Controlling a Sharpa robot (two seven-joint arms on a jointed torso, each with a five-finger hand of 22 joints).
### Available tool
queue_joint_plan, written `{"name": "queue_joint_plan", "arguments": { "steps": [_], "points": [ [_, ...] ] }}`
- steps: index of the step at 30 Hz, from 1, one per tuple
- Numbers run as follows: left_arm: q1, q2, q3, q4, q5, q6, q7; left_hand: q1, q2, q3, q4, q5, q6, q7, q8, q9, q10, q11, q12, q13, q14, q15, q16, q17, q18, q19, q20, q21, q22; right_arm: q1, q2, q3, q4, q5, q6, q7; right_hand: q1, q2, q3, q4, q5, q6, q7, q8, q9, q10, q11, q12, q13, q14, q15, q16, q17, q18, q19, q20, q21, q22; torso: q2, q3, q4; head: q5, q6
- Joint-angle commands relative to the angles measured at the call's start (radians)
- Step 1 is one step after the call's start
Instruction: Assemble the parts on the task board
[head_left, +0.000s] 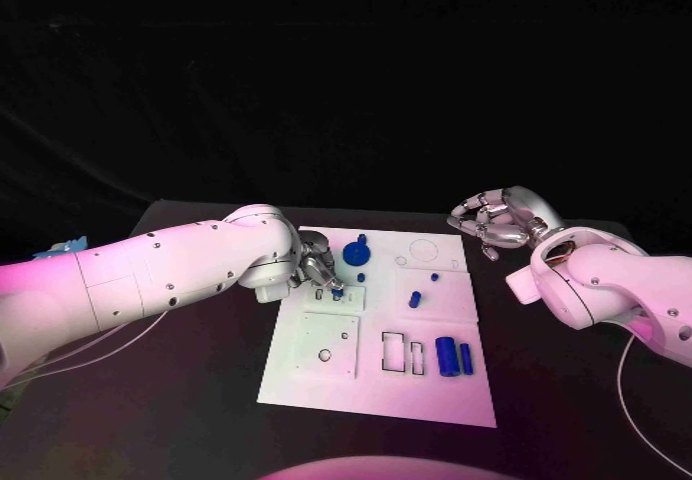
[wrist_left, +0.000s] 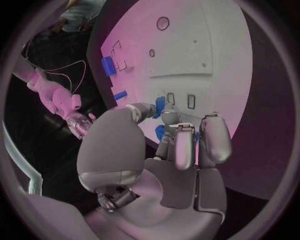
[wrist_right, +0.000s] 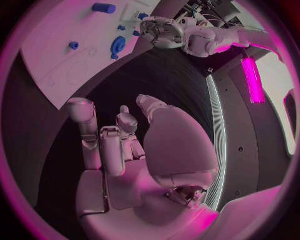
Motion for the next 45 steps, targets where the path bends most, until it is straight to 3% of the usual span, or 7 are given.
{"name": "queue_joint_plan", "arguments": {
  "steps": [1, 28, 45],
  "points": [
    [-0.004, 0.004, 0.0, 0.0, -0.047, -0.023, 0.004, -0.013, -0.002, 0.242, -0.247, 0.009, 0.007, -0.001, 0.005, 0.0, 0.01, -0.002, 0.009, 0.004, 0.065, -0.009, 0.0, 0.108, -0.016, 0.006, 0.0, 0.004, 0.0, -0.001, 0.001, 0.0, 0.001, -0.003, -0.001, 0.009, -0.008, 0.0, 0.0, 0.006, 0.006, -0.008, 0.0, 0.006, 0.001, 0.006, 0.003, 0.002, 0.0, 0.059, -0.005, -0.006, 0.087, 0.017, 0.003, -0.004, -0.007, -0.001, 0.001, -0.001, -0.0004, 0.0, -0.002],
    [-0.01, 0.009, -0.002, -0.009, -0.075, 0.06, -0.019, -0.017, -0.003, 0.242, -0.247, 0.021, 0.01, -0.002, 0.005, 0.002, 0.015, -0.003, 0.014, 0.011, 0.065, -0.01, 0.0, 0.109, -0.018, 0.01, -0.001, 0.009, 0.011, -0.002, 0.002, 0.0, -0.002, 0.017, 0.006, 0.01, -0.008, 0.0, -0.001, 0.007, 0.008, -0.01, 0.0, 0.007, 0.001, 0.006, 0.003, 0.002, -0.001, 0.06, -0.006, -0.006, 0.088, 0.017, 0.004, -0.004, -0.006, 0.0, 0.001, 0.0002, -0.0013, 0.004, -0.008],
    [-0.011, 0.019, -0.002, -0.016, -0.074, 0.052, -0.015, -0.017, -0.004, 0.241, -0.248, 0.023, 0.011, -0.003, 0.005, 0.002, 0.016, -0.004, 0.015, 0.012, 0.065, -0.011, 0.0, 0.109, -0.018, 0.011, -0.001, 0.009, 0.013, -0.002, 0.002, 0.0, -0.003, 0.018, 0.004, 0.01, -0.008, 0.0, -0.001, 0.009, 0.01, -0.011, 0.0, 0.008, 0.001, 0.005, 0.003, 0.002, -0.003, 0.059, -0.006, -0.007, 0.086, 0.018, 0.004, -0.004, -0.01, -0.003, 0.001, 0.0, -0.0012, 0.005, -0.008]
  ]
}}
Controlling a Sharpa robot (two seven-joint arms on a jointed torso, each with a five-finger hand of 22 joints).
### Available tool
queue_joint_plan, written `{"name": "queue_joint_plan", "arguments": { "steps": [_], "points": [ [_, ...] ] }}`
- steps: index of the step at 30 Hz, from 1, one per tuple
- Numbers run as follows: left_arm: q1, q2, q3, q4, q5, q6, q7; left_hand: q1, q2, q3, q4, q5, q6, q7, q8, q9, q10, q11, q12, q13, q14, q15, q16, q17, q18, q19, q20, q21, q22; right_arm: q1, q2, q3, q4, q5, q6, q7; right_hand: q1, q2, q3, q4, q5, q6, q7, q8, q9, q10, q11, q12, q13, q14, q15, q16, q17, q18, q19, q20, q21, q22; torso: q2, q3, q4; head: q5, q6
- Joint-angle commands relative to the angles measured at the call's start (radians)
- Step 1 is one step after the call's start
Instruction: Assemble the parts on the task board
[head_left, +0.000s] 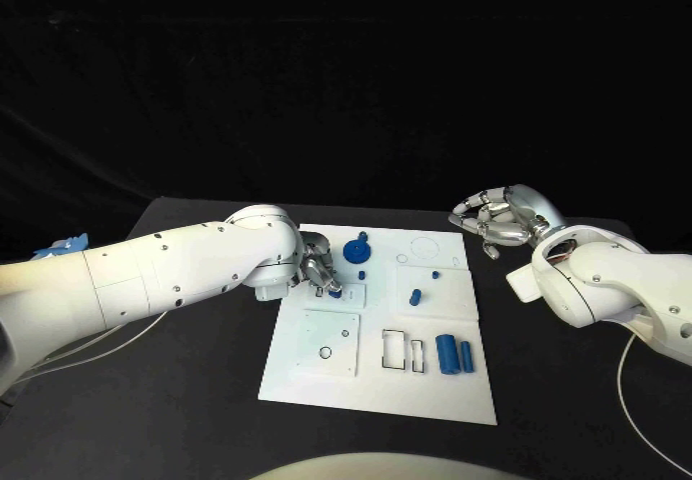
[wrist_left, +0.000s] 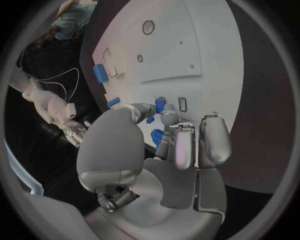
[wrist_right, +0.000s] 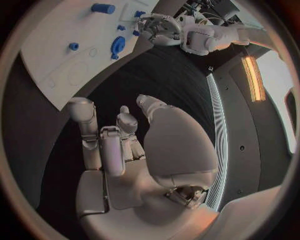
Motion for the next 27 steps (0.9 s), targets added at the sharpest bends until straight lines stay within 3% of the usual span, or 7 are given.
{"name": "queue_joint_plan", "arguments": {
  "steps": [1, 9, 17, 27],
  "points": [
    [-0.002, 0.007, -0.001, -0.003, -0.004, 0.013, -0.001, -0.002, 0.004, 0.241, -0.248, 0.005, 0.006, -0.001, 0.002, 0.001, 0.005, 0.0, 0.004, 0.002, 0.069, -0.007, 0.0, 0.108, -0.018, 0.007, 0.003, 0.005, 0.001, -0.001, 0.0, 0.0, 0.001, 0.0, 0.004, 0.009, -0.008, 0.0, 0.003, 0.005, 0.004, -0.004, 0.001, 0.005, 0.001, 0.005, 0.003, 0.002, -0.001, 0.059, -0.006, -0.003, 0.086, 0.018, 0.004, -0.004, -0.002, -0.001, 0.001, 0.0, -0.0001, 0.001, 0.0],
    [-0.004, 0.018, -0.001, -0.012, 0.002, 0.037, -0.001, -0.004, 0.006, 0.241, -0.247, 0.005, 0.006, -0.001, 0.002, 0.001, 0.008, 0.0, 0.007, 0.006, 0.069, -0.007, 0.0, 0.108, -0.019, 0.008, 0.003, 0.006, 0.002, -0.001, -0.002, 0.0, -0.001, -0.001, 0.003, 0.01, -0.008, 0.0, 0.002, 0.006, 0.005, -0.005, 0.001, 0.006, 0.001, 0.005, 0.003, 0.002, -0.001, 0.059, -0.006, -0.004, 0.086, 0.018, 0.005, -0.004, -0.001, 0.001, 0.0, 0.0005, -0.0024, 0.003, -0.002],
    [-0.005, 0.025, -0.001, -0.018, 0.004, 0.073, -0.006, -0.018, 0.007, 0.228, -0.241, 0.004, 0.012, -0.006, 0.003, 0.004, 0.024, -0.003, 0.02, 0.023, 0.07, -0.009, 0.002, 0.111, -0.02, 0.009, 0.005, 0.008, 0.008, -0.001, -0.002, 0.0, -0.003, -0.002, 0.002, 0.011, -0.008, 0.0, 0.002, 0.006, 0.005, -0.005, 0.001, 0.006, 0.001, 0.005, 0.003, 0.002, -0.001, 0.059, -0.006, -0.004, 0.086, 0.018, 0.005, -0.004, -0.001, 0.001, 0.0, 0.0005, -0.0001, 0.0, -0.004],
    [-0.005, 0.031, -0.002, -0.026, -0.002, 0.079, -0.013, -0.053, 0.026, 0.164, -0.215, -0.009, 0.017, -0.023, 0.008, 0.015, 0.053, -0.016, 0.037, 0.046, 0.073, -0.018, 0.007, 0.119, -0.021, 0.012, 0.002, 0.01, 0.015, -0.001, -0.001, 0.0, -0.004, -0.003, 0.001, 0.013, -0.007, 0.0, 0.002, 0.007, 0.007, -0.005, 0.0, 0.007, 0.001, 0.003, 0.002, 0.0, -0.004, 0.059, -0.006, -0.004, 0.085, 0.018, 0.004, -0.004, -0.005, -0.003, 0.0, 0.0005, -0.0005, 0.001, -0.005]
  ]
}}
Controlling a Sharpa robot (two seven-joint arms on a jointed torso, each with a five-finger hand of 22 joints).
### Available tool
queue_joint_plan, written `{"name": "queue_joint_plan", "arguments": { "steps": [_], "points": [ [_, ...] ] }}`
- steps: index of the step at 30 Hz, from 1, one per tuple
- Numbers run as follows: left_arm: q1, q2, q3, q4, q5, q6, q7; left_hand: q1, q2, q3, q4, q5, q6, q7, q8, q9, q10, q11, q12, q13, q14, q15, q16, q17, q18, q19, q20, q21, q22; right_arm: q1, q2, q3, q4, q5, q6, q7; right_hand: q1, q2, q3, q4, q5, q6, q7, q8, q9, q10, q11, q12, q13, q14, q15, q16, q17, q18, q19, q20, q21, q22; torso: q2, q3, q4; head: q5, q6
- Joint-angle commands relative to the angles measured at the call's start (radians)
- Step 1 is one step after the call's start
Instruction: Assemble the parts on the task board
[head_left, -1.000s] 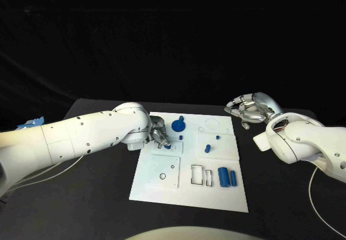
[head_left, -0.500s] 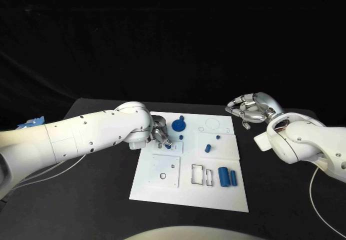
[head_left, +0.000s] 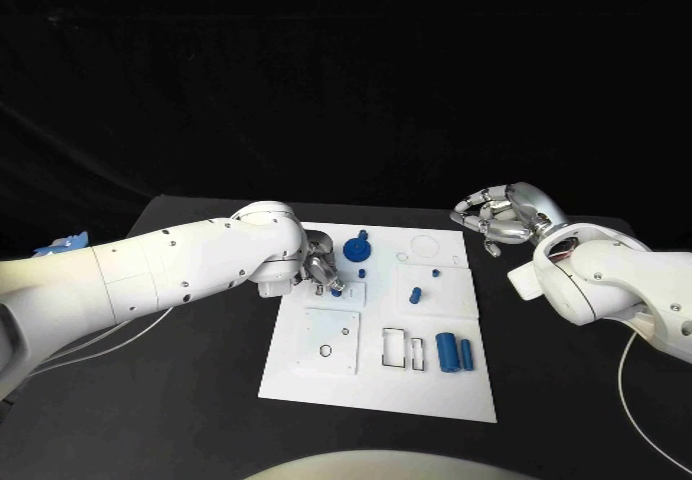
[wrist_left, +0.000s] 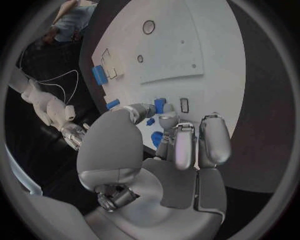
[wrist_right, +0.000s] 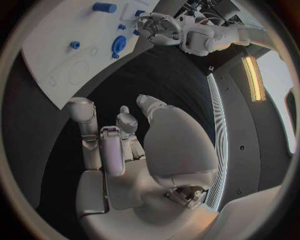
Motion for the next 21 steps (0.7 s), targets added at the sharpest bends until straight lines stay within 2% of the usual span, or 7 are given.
{"name": "queue_joint_plan", "arguments": {
  "steps": [1, 11, 15, 21],
  "points": [
    [-0.006, 0.006, -0.004, 0.0, 0.002, 0.04, -0.006, -0.017, 0.01, 0.146, -0.16, -0.006, 0.001, -0.011, -0.001, 0.002, 0.011, -0.001, 0.004, 0.004, 0.069, -0.008, 0.007, 0.118, -0.009, 0.008, -0.003, 0.006, 0.002, -0.001, 0.0, 0.0, -0.001, -0.004, 0.001, 0.011, -0.007, 0.0, 0.002, 0.007, 0.007, -0.005, 0.0, 0.007, 0.001, 0.003, 0.002, 0.0, -0.004, 0.059, -0.006, -0.004, 0.084, 0.018, 0.004, -0.004, -0.005, -0.003, 0.0, -0.0004, -0.0003, 0.0, 0.001],
    [-0.006, 0.012, -0.004, -0.011, 0.002, 0.025, -0.008, -0.043, 0.022, 0.105, -0.125, -0.012, 0.006, -0.017, -0.009, 0.002, 0.011, -0.006, 0.002, 0.004, 0.069, -0.012, 0.007, 0.118, -0.009, 0.009, -0.007, 0.004, 0.001, -0.001, 0.0, 0.0, 0.0, -0.004, -0.002, 0.014, -0.007, 0.0, 0.002, 0.007, 0.007, -0.005, 0.0, 0.007, 0.001, 0.003, 0.002, 0.0, -0.004, 0.059, -0.006, -0.004, 0.084, 0.018, 0.004, -0.004, -0.005, -0.003, 0.0, -0.0006, -0.0005, -0.002, 0.0],
    [-0.006, 0.013, -0.004, -0.013, 0.002, 0.031, -0.008, -0.063, 0.02, 0.056, -0.097, -0.015, 0.016, -0.021, -0.016, -0.001, 0.013, -0.009, 0.006, 0.01, 0.069, -0.014, 0.009, 0.121, -0.01, 0.011, -0.009, 0.004, 0.005, -0.001, 0.0, 0.0, -0.001, -0.004, -0.003, 0.014, -0.007, 0.0, 0.001, 0.008, 0.007, -0.006, 0.0, 0.007, 0.001, -0.001, 0.002, -0.003, -0.009, 0.058, -0.006, -0.005, 0.082, 0.019, 0.003, -0.004, -0.007, -0.005, 0.0, -0.0004, 0.0, -0.002, -0.001],
    [-0.006, 0.012, -0.004, -0.016, 0.002, 0.038, -0.009, -0.107, 0.01, -0.019, -0.033, -0.015, 0.033, -0.023, -0.029, -0.007, 0.014, -0.01, 0.012, 0.019, 0.071, -0.015, 0.014, 0.128, -0.01, 0.013, -0.01, 0.004, 0.008, -0.002, -0.001, 0.0, -0.001, -0.004, -0.005, 0.016, -0.02, 0.0, -0.009, 0.026, -0.004, -0.012, 0.001, 0.013, 0.0, -0.007, 0.004, -0.007, -0.017, 0.057, -0.005, -0.008, 0.078, 0.02, 0.0, -0.004, -0.018, -0.012, 0.0, -0.0006, 0.0002, -0.003, -0.001]
  ]
}}
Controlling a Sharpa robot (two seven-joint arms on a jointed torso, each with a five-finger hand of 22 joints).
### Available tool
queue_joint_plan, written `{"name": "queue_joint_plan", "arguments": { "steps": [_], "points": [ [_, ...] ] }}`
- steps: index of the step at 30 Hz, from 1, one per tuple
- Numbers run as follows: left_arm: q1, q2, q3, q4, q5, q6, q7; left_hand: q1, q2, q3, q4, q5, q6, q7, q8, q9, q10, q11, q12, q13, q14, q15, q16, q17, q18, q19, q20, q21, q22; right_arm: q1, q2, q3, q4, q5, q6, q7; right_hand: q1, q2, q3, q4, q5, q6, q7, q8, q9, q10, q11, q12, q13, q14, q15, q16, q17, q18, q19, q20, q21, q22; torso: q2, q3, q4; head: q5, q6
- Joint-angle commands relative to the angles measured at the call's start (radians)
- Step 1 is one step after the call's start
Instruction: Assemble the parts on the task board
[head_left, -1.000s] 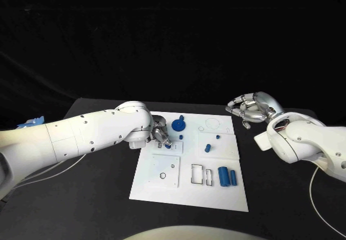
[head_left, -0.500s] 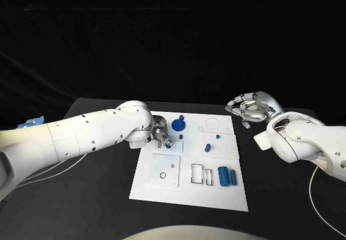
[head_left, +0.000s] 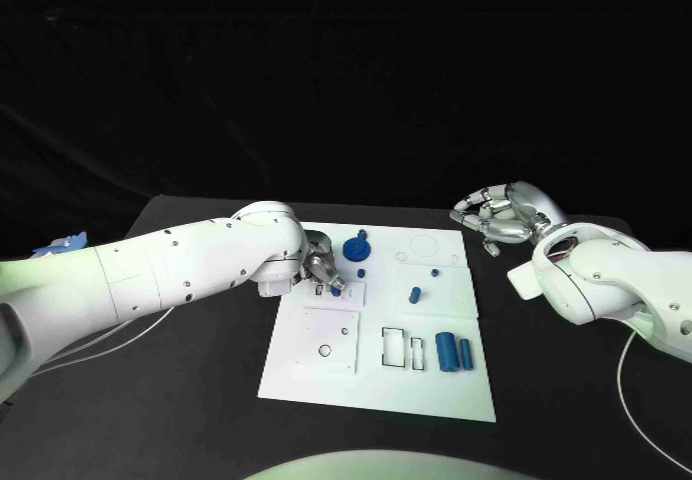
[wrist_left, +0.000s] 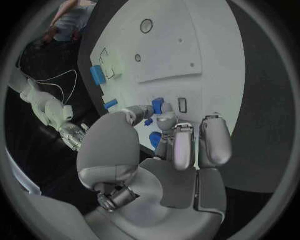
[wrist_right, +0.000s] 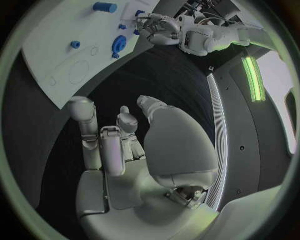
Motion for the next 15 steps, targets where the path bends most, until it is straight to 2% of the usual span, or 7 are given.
{"name": "queue_joint_plan", "arguments": {
  "steps": [1, 4, 12, 15],
  "points": [
    [-0.005, 0.002, -0.003, 0.001, 0.003, 0.035, -0.004, -0.018, -0.004, -0.037, 0.026, -0.004, 0.011, 0.002, -0.006, -0.002, 0.006, -0.001, 0.007, 0.003, 0.072, -0.008, 0.006, 0.131, -0.007, 0.007, -0.002, 0.005, 0.003, -0.001, 0.0, 0.0, 0.0, -0.004, -0.004, 0.013, -0.01, 0.0, -0.003, 0.01, -0.009, -0.008, -0.002, 0.005, 0.0, -0.007, 0.003, -0.004, -0.002, 0.057, -0.005, -0.004, 0.079, 0.02, 0.001, -0.004, -0.005, -0.001, 0.0, -0.0002, 0.0003, 0.0, 0.0],
    [-0.005, 0.001, -0.003, 0.0, 0.003, 0.033, -0.006, -0.024, -0.01, -0.069, 0.046, -0.006, 0.015, 0.002, -0.008, -0.002, 0.005, 0.0, 0.008, 0.004, 0.072, -0.008, 0.007, 0.131, -0.007, 0.007, -0.003, 0.004, 0.003, -0.001, -0.001, 0.0, 0.0, -0.003, -0.004, 0.01, -0.026, 0.006, -0.018, 0.036, -0.02, -0.013, -0.003, 0.012, -0.001, -0.006, 0.003, -0.002, -0.004, 0.057, -0.005, -0.005, 0.078, 0.02, 0.002, -0.004, -0.01, -0.003, 0.0, 0.0, 0.0001, 0.0, -0.001],
    [-0.005, -0.004, -0.003, 0.003, 0.003, 0.022, -0.008, -0.033, -0.013, -0.144, 0.089, -0.013, 0.022, 0.002, -0.012, -0.002, 0.009, 0.0, 0.014, 0.013, 0.073, -0.008, 0.01, 0.136, -0.008, 0.01, -0.004, 0.006, 0.009, -0.001, -0.002, 0.0, -0.001, -0.001, -0.004, 0.006, -0.049, 0.012, -0.041, 0.048, -0.016, -0.02, -0.004, 0.018, -0.001, -0.01, 0.003, -0.003, -0.009, 0.057, -0.005, -0.006, 0.077, 0.021, 0.001, -0.004, -0.019, -0.008, 0.0, -0.001, -0.0007, -0.001, -0.001],
    [-0.006, -0.008, -0.002, 0.002, 0.003, 0.012, -0.008, -0.039, -0.01, -0.158, 0.092, -0.016, 0.023, 0.003, -0.013, -0.002, 0.009, 0.0, 0.016, 0.015, 0.073, -0.008, 0.01, 0.137, -0.008, 0.01, -0.004, 0.007, 0.011, -0.001, -0.002, 0.0, -0.001, 0.001, -0.004, 0.005, -0.089, 0.035, -0.066, 0.048, -0.036, -0.025, -0.005, 0.026, -0.003, -0.01, 0.003, -0.001, -0.012, 0.056, -0.006, -0.007, 0.076, 0.021, 0.003, -0.004, -0.024, -0.008, 0.0, -0.0004, -0.0009, -0.001, 0.001]
  ]
}}
